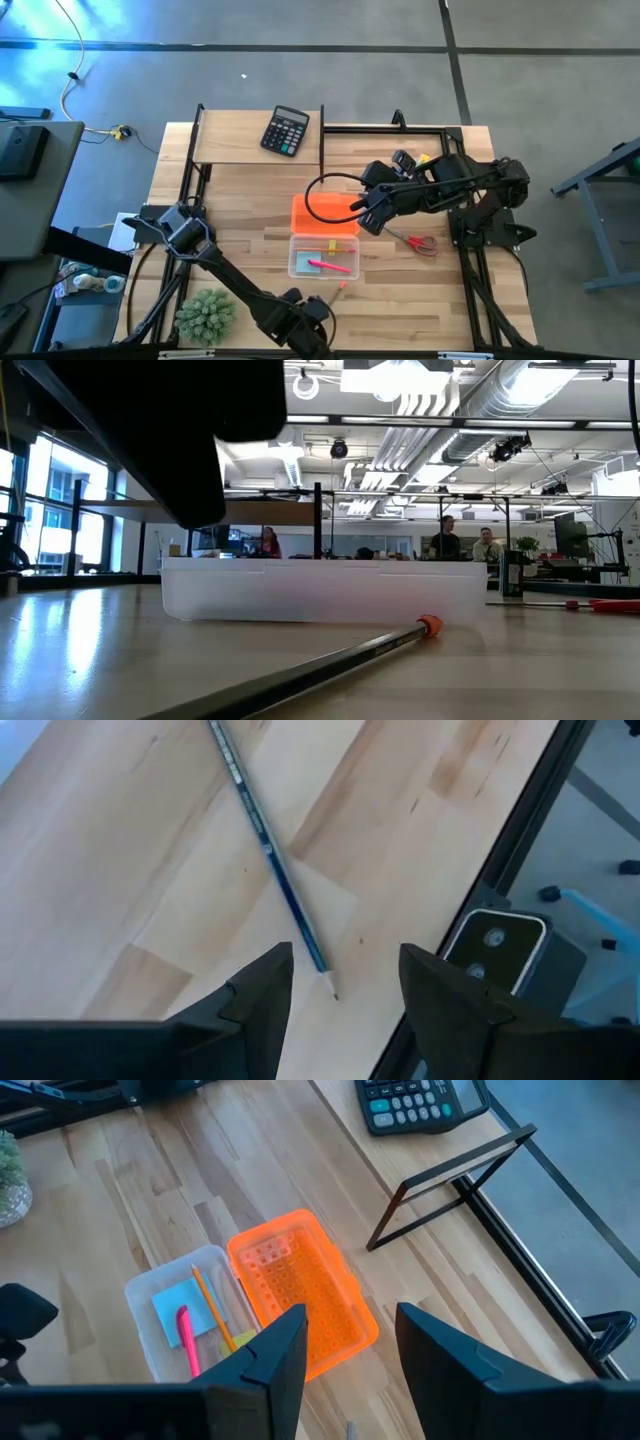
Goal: Pack school essentials
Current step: Put the black pencil into the school supply box
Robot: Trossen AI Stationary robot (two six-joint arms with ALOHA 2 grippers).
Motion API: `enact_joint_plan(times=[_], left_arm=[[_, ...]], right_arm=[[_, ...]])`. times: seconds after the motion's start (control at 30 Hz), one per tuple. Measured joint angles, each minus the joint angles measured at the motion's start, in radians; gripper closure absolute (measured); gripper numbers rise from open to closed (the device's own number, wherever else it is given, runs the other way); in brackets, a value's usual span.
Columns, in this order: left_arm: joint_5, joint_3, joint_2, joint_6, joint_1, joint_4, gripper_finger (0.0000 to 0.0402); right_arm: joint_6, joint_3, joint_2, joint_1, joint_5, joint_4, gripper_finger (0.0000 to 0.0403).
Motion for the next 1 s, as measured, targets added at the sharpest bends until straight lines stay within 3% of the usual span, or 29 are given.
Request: enact_joint_plan(times=[1.0], left_arm=[[0.09, 0.003, 0.1, 0.0, 0.0, -0.015, 0.0229]], right_arm=[[0.0, 0.0, 0.0, 0.0, 0.0, 0.0, 0.0259]])
